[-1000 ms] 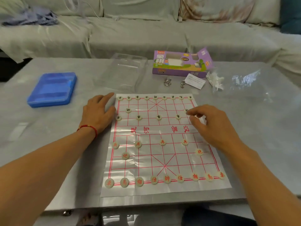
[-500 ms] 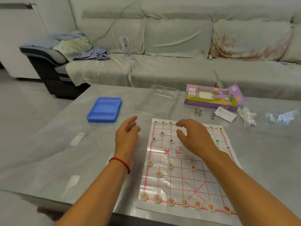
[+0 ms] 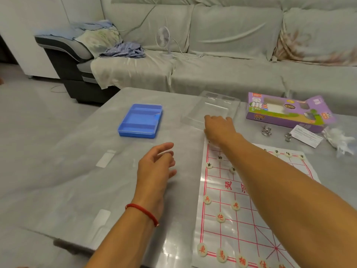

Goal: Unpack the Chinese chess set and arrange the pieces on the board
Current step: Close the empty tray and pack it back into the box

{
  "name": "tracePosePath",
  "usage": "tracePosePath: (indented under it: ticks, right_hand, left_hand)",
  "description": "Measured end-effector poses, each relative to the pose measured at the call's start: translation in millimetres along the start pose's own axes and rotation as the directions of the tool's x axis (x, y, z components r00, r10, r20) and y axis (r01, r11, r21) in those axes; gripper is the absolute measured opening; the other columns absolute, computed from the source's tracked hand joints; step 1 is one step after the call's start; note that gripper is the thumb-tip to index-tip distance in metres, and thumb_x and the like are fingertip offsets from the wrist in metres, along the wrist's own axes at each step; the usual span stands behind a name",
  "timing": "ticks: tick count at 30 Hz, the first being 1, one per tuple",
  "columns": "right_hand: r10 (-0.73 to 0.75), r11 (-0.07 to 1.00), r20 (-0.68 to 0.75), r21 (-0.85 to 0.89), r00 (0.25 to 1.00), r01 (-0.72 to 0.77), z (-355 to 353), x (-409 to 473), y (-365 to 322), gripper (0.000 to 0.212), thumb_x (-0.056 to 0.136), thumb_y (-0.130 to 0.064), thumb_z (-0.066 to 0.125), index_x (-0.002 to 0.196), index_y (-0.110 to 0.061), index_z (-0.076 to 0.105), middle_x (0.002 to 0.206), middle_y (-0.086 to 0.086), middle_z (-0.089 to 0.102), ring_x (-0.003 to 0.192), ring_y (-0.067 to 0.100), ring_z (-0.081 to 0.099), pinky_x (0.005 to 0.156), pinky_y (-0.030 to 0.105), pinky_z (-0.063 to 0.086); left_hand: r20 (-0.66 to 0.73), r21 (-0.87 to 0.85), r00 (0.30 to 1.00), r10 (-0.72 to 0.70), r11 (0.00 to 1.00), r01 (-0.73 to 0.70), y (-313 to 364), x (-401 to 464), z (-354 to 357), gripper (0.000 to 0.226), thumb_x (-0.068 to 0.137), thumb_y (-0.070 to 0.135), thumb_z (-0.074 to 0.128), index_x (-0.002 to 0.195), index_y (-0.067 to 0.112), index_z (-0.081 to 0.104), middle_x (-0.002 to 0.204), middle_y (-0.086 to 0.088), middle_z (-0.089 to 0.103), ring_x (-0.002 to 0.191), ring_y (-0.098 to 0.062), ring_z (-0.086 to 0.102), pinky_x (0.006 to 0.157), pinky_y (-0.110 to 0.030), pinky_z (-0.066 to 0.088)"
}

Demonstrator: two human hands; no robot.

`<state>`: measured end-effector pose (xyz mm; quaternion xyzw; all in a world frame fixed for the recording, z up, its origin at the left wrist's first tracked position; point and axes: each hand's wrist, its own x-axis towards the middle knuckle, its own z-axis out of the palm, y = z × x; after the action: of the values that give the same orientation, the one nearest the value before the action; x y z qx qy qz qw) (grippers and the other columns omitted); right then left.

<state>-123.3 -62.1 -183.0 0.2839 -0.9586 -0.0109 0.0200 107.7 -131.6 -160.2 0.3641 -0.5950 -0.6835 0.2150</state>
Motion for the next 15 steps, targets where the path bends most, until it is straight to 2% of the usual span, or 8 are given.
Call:
tracePosePath:
  ticks: [3, 5, 8, 12, 15]
  right_hand:
    - [-0.005, 0.997, -0.044, -0.071, 0.999, 0.002, 8.1, 7.2, 10.6, 0.022, 0.083, 0.005, 0.053, 0.094, -0.014, 0.053, 0.087, 0.004, 0.055, 0.096, 0.03, 0.055, 0.101, 0.049, 0.033]
    - [-0.033, 0.995, -0.095, -0.098, 0.995, 0.024, 10.8, 9.2, 14.5, 0.025, 0.078, 0.009, 0.053, 0.087, -0.014, 0.055, 0.082, 0.003, 0.052, 0.089, 0.029, 0.058, 0.098, 0.046, 0.033]
    - [-0.077, 0.995, -0.23, -0.082, 0.97, 0.059, 10.7, 5.8, 16.7, 0.019, 0.085, -0.001, 0.06, 0.097, -0.015, 0.062, 0.089, 0.003, 0.059, 0.087, 0.027, 0.059, 0.091, 0.041, 0.034]
    - [-0.141, 0.99, -0.407, -0.049, 0.903, 0.133, -11.6, -22.9, 12.3, 0.019, 0.092, -0.014, 0.065, 0.111, -0.016, 0.064, 0.102, 0.005, 0.066, 0.091, 0.026, 0.061, 0.096, 0.039, 0.036]
    - [-0.165, 0.979, -0.495, 0.023, 0.853, 0.203, -35.8, -61.3, 4.3, 0.023, 0.096, -0.019, 0.063, 0.118, -0.014, 0.065, 0.108, 0.007, 0.068, 0.094, 0.028, 0.062, 0.097, 0.04, 0.036]
  left_hand:
    - [0.028, 0.0, 0.999, -0.028, 1.0, 0.029, -2.0, -6.9, 0.8, 0.029, 0.1, 0.013, 0.049, 0.115, 0.03, 0.067, 0.114, 0.002, 0.066, 0.103, -0.016, 0.064, 0.085, -0.034, 0.059]
    - [0.05, -0.002, 0.997, -0.06, 0.998, 0.06, -3.4, -12.2, 1.8, 0.029, 0.099, 0.013, 0.05, 0.113, 0.032, 0.067, 0.111, 0.003, 0.065, 0.102, -0.016, 0.064, 0.084, -0.034, 0.059]
    - [0.055, 0.014, 0.998, -0.034, 0.999, 0.033, -0.8, -14.7, 1.4, 0.031, 0.098, 0.013, 0.053, 0.118, 0.034, 0.063, 0.113, 0.003, 0.063, 0.101, -0.017, 0.064, 0.082, -0.034, 0.059]
    - [0.038, 0.021, 0.999, 0.011, 1.0, -0.012, 3.5, -20.1, -6.1, 0.034, 0.099, 0.017, 0.055, 0.128, 0.035, 0.056, 0.121, -0.001, 0.059, 0.103, -0.021, 0.064, 0.086, -0.039, 0.059]
    - [0.045, 0.042, 0.997, 0.056, 0.997, -0.057, 4.9, -29.1, -15.9, 0.034, 0.099, 0.018, 0.055, 0.129, 0.033, 0.054, 0.123, -0.002, 0.057, 0.105, -0.021, 0.063, 0.087, -0.04, 0.059]
